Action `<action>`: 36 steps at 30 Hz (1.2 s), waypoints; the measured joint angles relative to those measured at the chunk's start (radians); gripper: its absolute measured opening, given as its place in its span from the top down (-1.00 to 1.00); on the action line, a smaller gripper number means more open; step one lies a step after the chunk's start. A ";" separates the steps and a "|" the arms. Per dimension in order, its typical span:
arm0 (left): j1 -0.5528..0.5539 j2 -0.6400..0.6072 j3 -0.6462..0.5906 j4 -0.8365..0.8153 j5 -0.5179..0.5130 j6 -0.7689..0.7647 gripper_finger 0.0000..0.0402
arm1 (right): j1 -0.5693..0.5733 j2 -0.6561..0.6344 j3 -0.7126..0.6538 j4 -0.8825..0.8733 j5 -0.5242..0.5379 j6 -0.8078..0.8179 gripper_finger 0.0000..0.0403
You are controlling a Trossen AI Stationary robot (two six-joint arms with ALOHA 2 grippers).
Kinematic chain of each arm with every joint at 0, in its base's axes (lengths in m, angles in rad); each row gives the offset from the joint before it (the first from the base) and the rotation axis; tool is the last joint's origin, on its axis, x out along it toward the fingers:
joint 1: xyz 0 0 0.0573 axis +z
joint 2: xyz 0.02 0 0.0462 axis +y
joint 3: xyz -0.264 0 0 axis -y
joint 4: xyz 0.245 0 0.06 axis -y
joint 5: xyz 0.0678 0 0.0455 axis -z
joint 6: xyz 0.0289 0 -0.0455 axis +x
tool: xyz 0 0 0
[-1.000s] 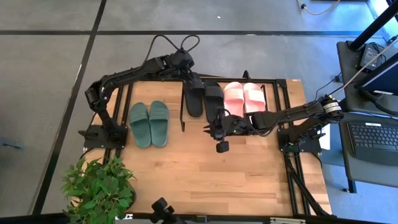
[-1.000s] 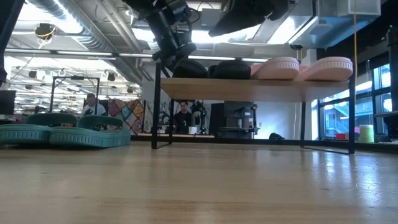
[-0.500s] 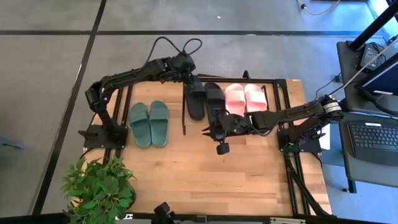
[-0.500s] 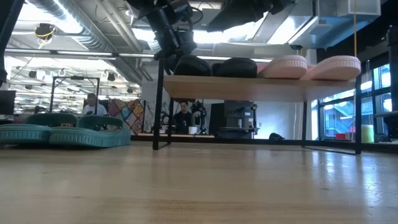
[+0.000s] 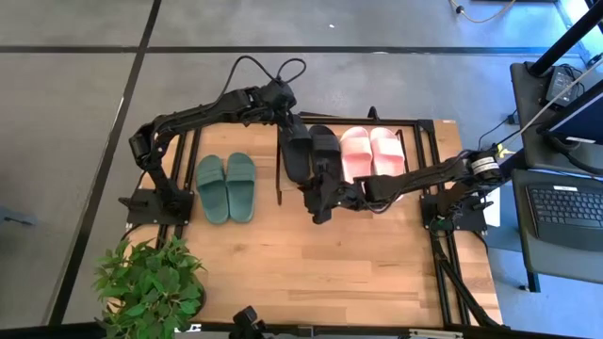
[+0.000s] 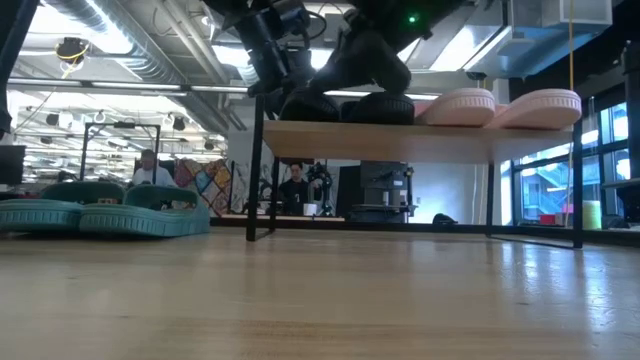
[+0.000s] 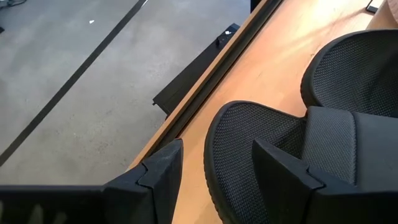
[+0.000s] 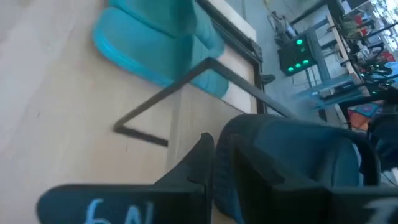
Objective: Pick and place slides into the shelf
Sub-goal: Put the black slide on the shelf
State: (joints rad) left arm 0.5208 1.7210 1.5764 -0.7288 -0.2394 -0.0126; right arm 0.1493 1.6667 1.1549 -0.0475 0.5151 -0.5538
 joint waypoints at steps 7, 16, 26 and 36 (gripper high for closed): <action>0.000 0.000 0.000 -0.001 -0.001 0.020 0.08 | 0.012 0.001 0.000 -0.010 0.016 -0.022 0.67; 0.000 0.000 0.000 -0.002 -0.001 0.022 0.08 | 0.046 0.001 0.000 -0.002 0.059 0.017 -0.09; 0.000 0.000 0.000 -0.003 -0.002 0.022 0.08 | 0.044 0.001 0.000 0.000 0.125 0.104 -0.58; 0.000 0.000 0.000 -0.004 -0.002 0.022 0.08 | 0.007 0.055 0.001 0.027 0.200 0.106 -0.59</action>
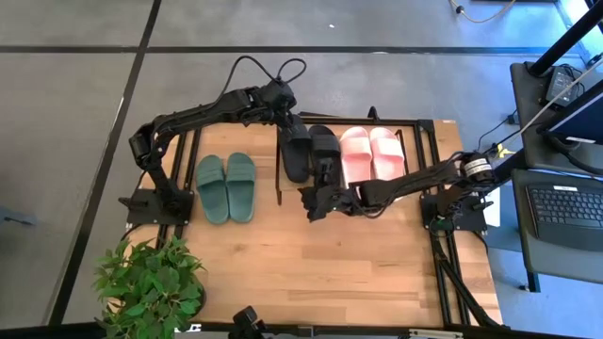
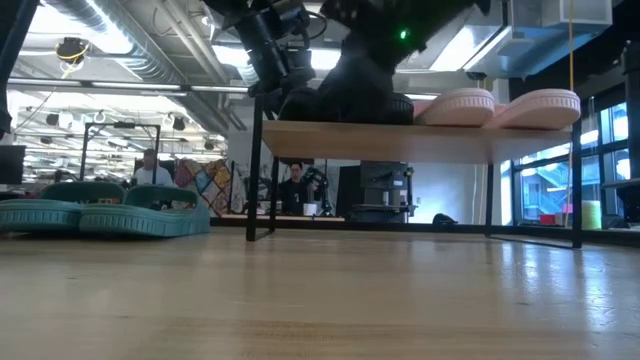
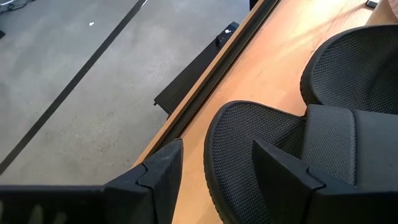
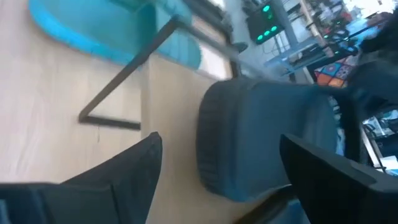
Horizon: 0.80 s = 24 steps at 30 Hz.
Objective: Pick and place slides into the shelf
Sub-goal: Put the black slide on the shelf
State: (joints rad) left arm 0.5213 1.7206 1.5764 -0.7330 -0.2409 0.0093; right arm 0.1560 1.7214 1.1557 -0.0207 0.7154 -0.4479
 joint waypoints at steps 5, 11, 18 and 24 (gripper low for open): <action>0.000 0.000 0.000 -0.003 -0.002 0.000 0.08 | -0.010 0.027 0.000 0.019 0.016 -0.002 -0.52; 0.000 0.000 0.000 -0.002 -0.002 0.000 0.08 | -0.014 0.029 0.000 0.018 0.037 -0.003 -0.19; 0.000 0.000 0.000 -0.002 -0.004 0.000 0.08 | -0.027 0.029 0.000 0.018 0.030 -0.004 0.33; 0.000 0.000 0.000 -0.003 -0.003 0.000 0.08 | -0.027 0.029 0.000 0.020 0.035 -0.007 0.67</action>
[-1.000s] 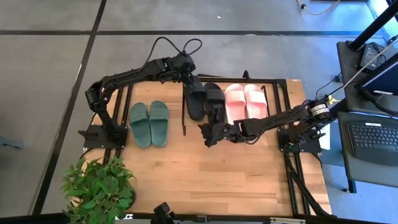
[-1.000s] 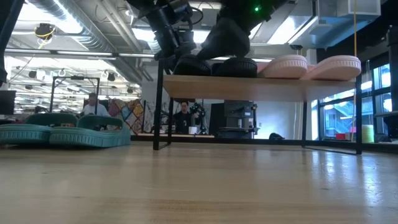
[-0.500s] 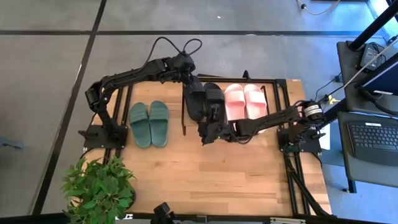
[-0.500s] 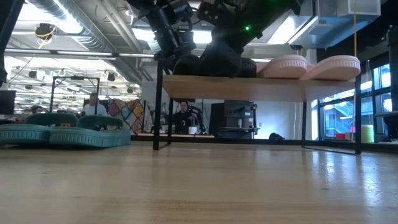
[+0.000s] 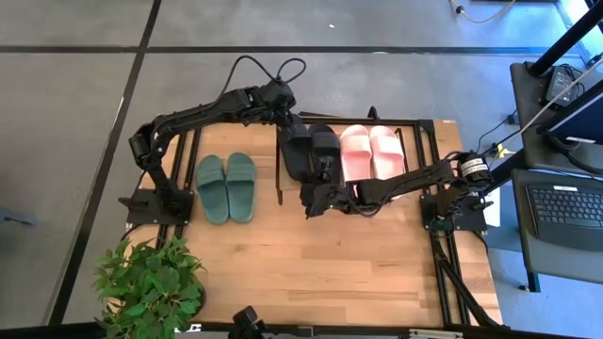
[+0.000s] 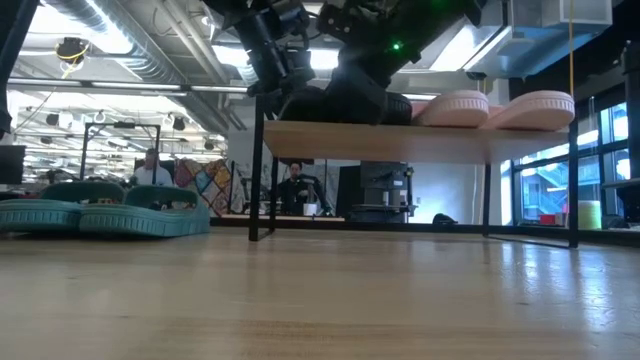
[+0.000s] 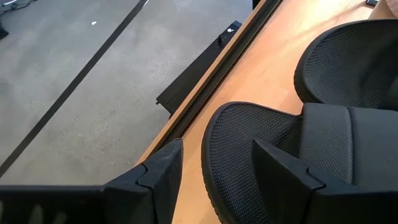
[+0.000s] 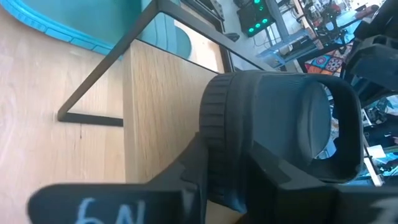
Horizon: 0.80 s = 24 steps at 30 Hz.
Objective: Pick and place slides into the shelf
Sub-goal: Put the black slide on the shelf
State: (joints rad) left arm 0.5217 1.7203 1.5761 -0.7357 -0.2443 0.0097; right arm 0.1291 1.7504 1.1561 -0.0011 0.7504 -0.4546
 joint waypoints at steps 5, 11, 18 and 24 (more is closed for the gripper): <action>0.000 0.000 0.000 0.000 0.000 0.001 0.08 | 0.000 0.000 0.000 0.013 0.000 0.000 0.67; 0.000 0.000 -0.001 -0.001 0.000 0.001 0.08 | 0.012 0.000 0.000 0.057 0.004 0.001 0.59; 0.000 0.000 -0.001 -0.001 0.002 0.002 0.08 | 0.018 0.000 0.000 0.057 0.004 0.002 0.59; 0.000 0.000 -0.001 0.000 0.005 0.001 0.08 | 0.019 0.000 0.000 0.051 -0.003 0.007 0.42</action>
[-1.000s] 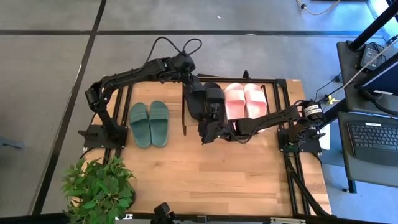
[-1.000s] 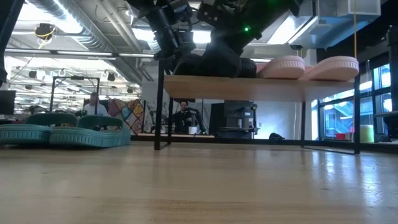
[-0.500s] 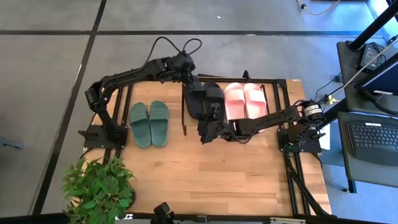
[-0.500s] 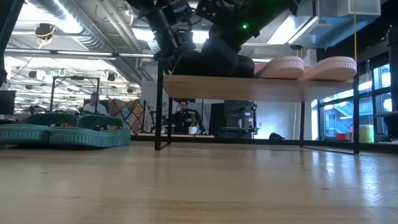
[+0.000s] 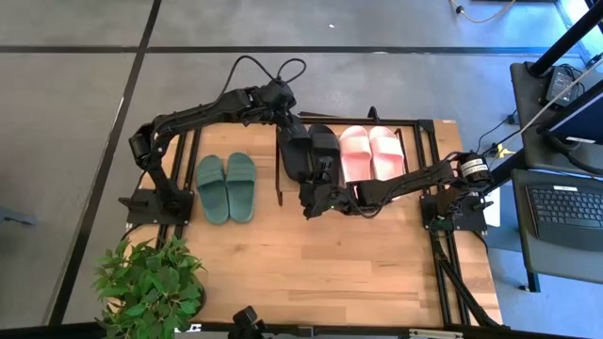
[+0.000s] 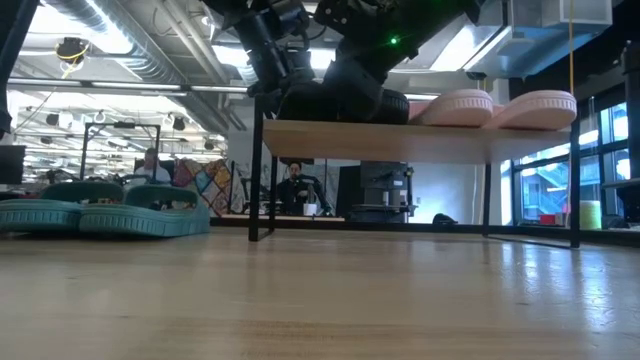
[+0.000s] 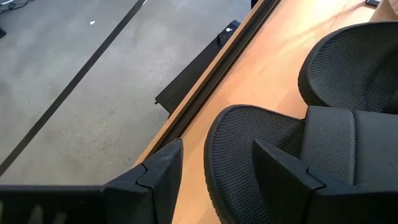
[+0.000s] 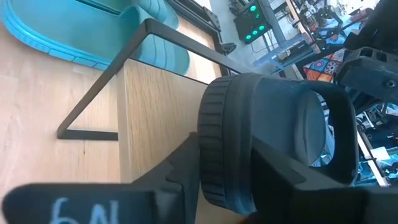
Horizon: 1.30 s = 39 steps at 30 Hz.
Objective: Pick and place slides into the shelf
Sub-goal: Put the black slide on the shelf
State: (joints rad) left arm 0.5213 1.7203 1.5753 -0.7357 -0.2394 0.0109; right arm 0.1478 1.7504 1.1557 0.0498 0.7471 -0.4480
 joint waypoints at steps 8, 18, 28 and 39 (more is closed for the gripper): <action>0.000 0.000 0.000 0.001 0.000 0.000 0.08 | 0.001 0.000 0.000 -0.007 0.000 0.002 0.38; -0.001 0.000 0.000 0.001 0.002 0.000 0.08 | 0.036 0.000 0.000 -0.004 0.000 -0.001 0.09; -0.001 0.000 0.000 -0.002 0.001 0.000 0.08 | 0.031 0.000 0.000 0.015 -0.060 0.000 -0.23; -0.001 0.000 0.000 -0.014 -0.002 0.000 0.08 | 0.031 0.000 0.070 -0.044 -0.064 0.053 -0.24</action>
State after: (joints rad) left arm 0.5207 1.7203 1.5755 -0.7497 -0.2411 0.0111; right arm 0.1791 1.7504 1.2261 0.0062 0.6830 -0.3950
